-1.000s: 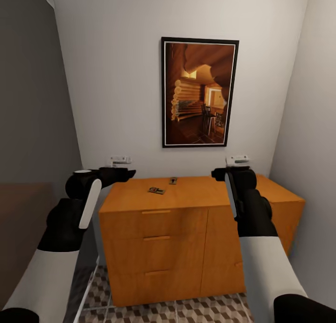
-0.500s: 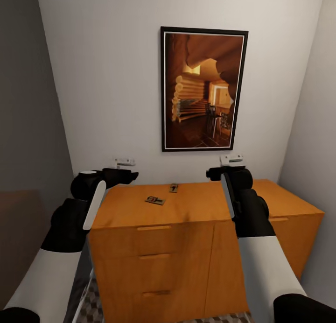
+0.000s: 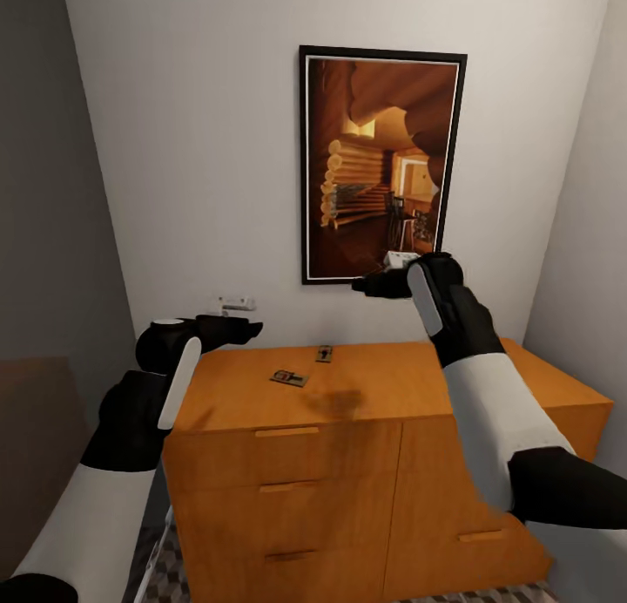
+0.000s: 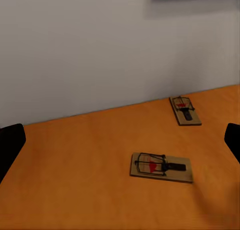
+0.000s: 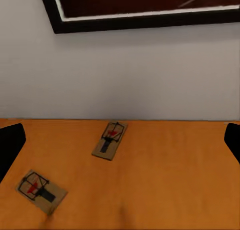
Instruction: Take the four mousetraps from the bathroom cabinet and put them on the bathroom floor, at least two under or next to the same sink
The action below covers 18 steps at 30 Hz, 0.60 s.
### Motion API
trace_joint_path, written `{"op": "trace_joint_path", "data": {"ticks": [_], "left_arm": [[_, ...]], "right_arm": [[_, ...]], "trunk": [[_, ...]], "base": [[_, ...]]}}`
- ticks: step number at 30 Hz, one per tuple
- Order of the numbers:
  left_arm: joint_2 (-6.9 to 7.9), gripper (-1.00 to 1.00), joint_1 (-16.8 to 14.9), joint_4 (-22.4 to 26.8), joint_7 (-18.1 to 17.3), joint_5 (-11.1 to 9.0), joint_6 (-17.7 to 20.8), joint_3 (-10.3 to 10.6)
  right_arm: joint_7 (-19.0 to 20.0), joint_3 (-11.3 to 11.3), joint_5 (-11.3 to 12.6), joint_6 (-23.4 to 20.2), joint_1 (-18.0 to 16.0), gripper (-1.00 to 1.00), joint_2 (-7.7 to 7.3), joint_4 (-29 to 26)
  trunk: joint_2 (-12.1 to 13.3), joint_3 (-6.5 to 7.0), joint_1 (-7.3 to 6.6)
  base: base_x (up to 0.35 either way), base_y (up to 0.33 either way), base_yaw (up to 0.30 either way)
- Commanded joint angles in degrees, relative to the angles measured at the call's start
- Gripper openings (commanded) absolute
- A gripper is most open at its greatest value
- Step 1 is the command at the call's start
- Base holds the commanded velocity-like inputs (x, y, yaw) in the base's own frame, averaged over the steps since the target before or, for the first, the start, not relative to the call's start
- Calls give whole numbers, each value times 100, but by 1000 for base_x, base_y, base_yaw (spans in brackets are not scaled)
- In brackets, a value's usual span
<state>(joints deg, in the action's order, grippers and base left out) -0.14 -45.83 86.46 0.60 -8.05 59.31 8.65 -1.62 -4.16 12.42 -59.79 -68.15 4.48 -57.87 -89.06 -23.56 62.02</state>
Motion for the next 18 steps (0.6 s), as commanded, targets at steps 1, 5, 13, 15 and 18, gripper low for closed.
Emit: {"op": "trace_joint_path", "data": {"ticks": [1, 5, 13, 15, 18], "left_arm": [[1, 100, -5, -3, -2, -24, 29, -1], [3, 100, -5, -14, -16, -27, 34, 3], [5, 100, -5, -24, -74, -36, 36, 2], [5, 100, -5, -28, -108, -37, 38, 2], [5, 100, -5, -30, -128, -38, 42, 0]], "right_arm": [[-16, -240, 180, -21, -97, 100, -13, 84], [-14, -795, 507, -21, -199, 100, -26, 115], [-11, -1604, 1275, -21, -258, 100, -65, -164], [-12, -1835, 1654, -21, -263, 100, -144, -347], [-13, -2066, 1954, -21, -266, 100, -206, -532]], "trunk": [[-4, -7, 0], [-4, -7, 0], [-4, -7, 0], [-4, -7, 0], [-4, -7, 0]], "base": [[0, 0, 0], [0, 0, 0], [0, 0, 0], [0, 0, 0], [0, 0, 0]]}}
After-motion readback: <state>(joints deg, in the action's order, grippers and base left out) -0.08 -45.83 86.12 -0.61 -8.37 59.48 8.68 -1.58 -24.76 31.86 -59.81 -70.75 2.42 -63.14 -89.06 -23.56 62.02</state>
